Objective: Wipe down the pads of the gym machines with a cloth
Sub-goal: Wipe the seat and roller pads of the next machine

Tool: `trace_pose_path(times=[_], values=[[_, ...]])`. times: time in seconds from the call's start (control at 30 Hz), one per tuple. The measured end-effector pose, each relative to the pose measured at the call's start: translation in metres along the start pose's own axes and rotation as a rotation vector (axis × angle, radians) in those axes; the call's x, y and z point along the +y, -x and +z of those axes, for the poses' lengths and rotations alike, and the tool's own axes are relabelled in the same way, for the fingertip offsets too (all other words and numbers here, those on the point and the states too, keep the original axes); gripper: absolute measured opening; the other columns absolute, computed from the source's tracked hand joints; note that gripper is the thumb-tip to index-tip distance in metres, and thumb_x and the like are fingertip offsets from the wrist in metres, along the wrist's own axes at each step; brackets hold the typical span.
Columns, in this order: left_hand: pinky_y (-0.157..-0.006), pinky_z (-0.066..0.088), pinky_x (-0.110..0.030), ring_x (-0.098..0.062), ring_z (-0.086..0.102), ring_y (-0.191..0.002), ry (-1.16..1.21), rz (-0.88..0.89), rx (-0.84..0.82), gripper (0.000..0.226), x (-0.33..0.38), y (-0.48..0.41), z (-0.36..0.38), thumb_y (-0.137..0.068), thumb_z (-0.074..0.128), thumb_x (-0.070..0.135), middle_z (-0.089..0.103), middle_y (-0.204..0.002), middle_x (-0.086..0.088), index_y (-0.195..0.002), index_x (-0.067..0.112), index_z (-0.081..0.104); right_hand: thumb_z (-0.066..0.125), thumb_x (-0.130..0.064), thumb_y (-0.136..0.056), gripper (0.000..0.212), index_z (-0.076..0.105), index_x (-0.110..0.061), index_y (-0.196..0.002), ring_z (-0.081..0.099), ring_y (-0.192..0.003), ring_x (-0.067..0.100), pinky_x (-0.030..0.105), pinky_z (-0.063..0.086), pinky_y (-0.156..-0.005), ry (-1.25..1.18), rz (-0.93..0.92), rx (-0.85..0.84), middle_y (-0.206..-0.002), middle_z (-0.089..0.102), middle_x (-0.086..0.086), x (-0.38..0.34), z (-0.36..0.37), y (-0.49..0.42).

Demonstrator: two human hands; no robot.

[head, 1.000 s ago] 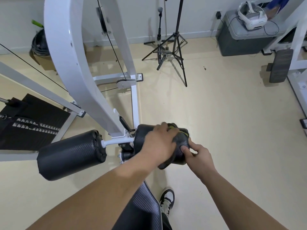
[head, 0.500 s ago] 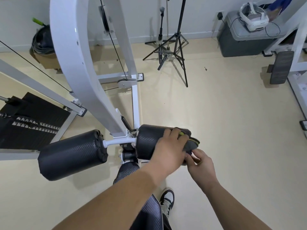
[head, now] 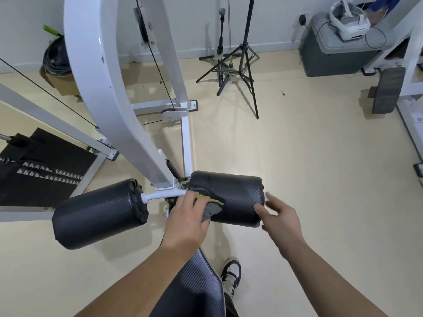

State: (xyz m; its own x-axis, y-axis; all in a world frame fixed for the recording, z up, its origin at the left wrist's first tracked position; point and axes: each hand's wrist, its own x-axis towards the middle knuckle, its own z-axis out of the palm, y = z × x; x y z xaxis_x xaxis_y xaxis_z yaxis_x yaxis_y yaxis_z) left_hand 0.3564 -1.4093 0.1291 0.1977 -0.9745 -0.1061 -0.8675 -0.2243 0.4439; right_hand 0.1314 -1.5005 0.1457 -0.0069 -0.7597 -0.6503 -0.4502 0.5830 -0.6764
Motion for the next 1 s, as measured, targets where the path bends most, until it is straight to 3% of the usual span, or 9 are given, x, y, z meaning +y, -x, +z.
trace_pose_path(times=[0.1,0.2,0.37,0.43,0.5,0.57,0.67,0.83,1.0], values=[[-0.085,0.053,-0.041,-0.027,0.052,-0.106,0.066,-0.132,0.061,0.037,0.007,-0.026,-0.003,-0.083,0.069,0.014,0.054,-0.116,-0.004,-0.120,0.018,0.066,0.059,-0.036,-0.100,0.037,0.064,-0.045,-0.135,0.064,-0.092,-0.004,0.028,0.051,-0.075,0.146,-0.060,0.001,-0.106,0.073,-0.020,-0.004,0.008,-0.003],[-0.082,0.052,-0.046,-0.033,0.049,-0.105,0.009,-0.251,0.083,0.037,0.038,-0.061,0.004,-0.083,0.064,0.014,0.056,-0.116,-0.008,-0.121,0.017,0.067,0.059,-0.037,-0.101,0.036,0.066,-0.044,-0.135,0.066,-0.095,0.008,0.031,0.053,-0.079,0.126,-0.037,0.004,-0.114,0.073,-0.019,-0.004,0.008,-0.010],[-0.072,0.056,-0.040,-0.031,0.053,-0.099,-0.018,0.082,-0.067,0.045,0.099,-0.051,0.032,-0.080,0.072,0.026,0.061,-0.119,-0.006,-0.124,0.020,0.065,0.057,-0.024,-0.096,0.022,0.078,-0.028,-0.092,0.058,-0.064,0.016,0.057,0.060,-0.077,0.050,0.044,-0.009,-0.071,0.073,-0.007,0.004,0.007,-0.016],[-0.067,0.057,-0.042,-0.032,0.056,-0.096,0.021,0.230,-0.061,0.046,0.087,-0.051,0.030,-0.075,0.074,0.024,0.062,-0.117,-0.008,-0.120,0.019,0.067,0.057,-0.024,-0.096,0.021,0.077,-0.027,-0.089,0.057,-0.063,0.019,0.059,0.060,-0.075,0.057,0.061,-0.012,-0.080,0.076,0.005,0.004,0.007,-0.016],[-0.070,0.057,-0.045,-0.035,0.056,-0.099,-0.021,0.279,-0.084,0.043,0.059,-0.057,0.017,-0.076,0.067,0.021,0.061,-0.118,-0.008,-0.120,0.020,0.067,0.060,-0.032,-0.099,0.020,0.077,-0.039,-0.107,0.060,-0.069,0.017,0.055,0.063,-0.077,0.050,0.054,-0.044,-0.097,0.077,-0.008,0.001,0.004,-0.015],[-0.081,0.054,-0.045,-0.035,0.053,-0.108,-0.046,0.100,-0.057,0.041,0.022,-0.074,0.002,-0.083,0.060,0.019,0.059,-0.119,-0.008,-0.124,0.022,0.065,0.062,-0.038,-0.100,0.029,0.069,-0.045,-0.127,0.066,-0.084,0.011,0.052,0.063,-0.083,0.028,0.034,-0.059,-0.113,0.072,-0.023,-0.004,0.003,-0.011],[-0.078,0.045,-0.039,-0.037,0.053,-0.107,-0.038,-0.263,0.004,0.030,-0.007,-0.097,-0.013,-0.089,0.053,0.019,0.059,-0.110,-0.012,-0.116,0.017,0.064,0.063,-0.041,-0.099,0.038,0.064,-0.038,-0.136,0.065,-0.117,0.016,0.048,0.057,-0.099,0.022,0.002,-0.038,-0.129,0.068,-0.018,-0.001,0.006,-0.011],[-0.073,0.054,-0.044,-0.033,0.051,-0.100,-0.063,-0.025,-0.037,0.035,0.054,-0.070,0.008,-0.083,0.054,0.025,0.060,-0.109,-0.008,-0.116,0.020,0.067,0.063,-0.026,-0.100,0.016,0.060,-0.036,-0.112,0.068,-0.102,0.009,0.023,0.047,-0.075,0.107,-0.036,-0.061,-0.118,0.066,-0.020,0.004,0.006,-0.006],[-0.066,0.057,-0.042,-0.028,0.057,-0.096,-0.006,0.088,-0.008,0.041,0.050,-0.023,0.024,-0.080,0.070,0.022,0.059,-0.117,-0.005,-0.121,0.020,0.066,0.075,-0.024,-0.089,0.020,0.059,-0.019,-0.099,0.064,-0.087,0.015,0.040,0.055,-0.076,-0.006,0.056,-0.105,-0.102,0.070,-0.005,-0.003,-0.005,-0.015]])
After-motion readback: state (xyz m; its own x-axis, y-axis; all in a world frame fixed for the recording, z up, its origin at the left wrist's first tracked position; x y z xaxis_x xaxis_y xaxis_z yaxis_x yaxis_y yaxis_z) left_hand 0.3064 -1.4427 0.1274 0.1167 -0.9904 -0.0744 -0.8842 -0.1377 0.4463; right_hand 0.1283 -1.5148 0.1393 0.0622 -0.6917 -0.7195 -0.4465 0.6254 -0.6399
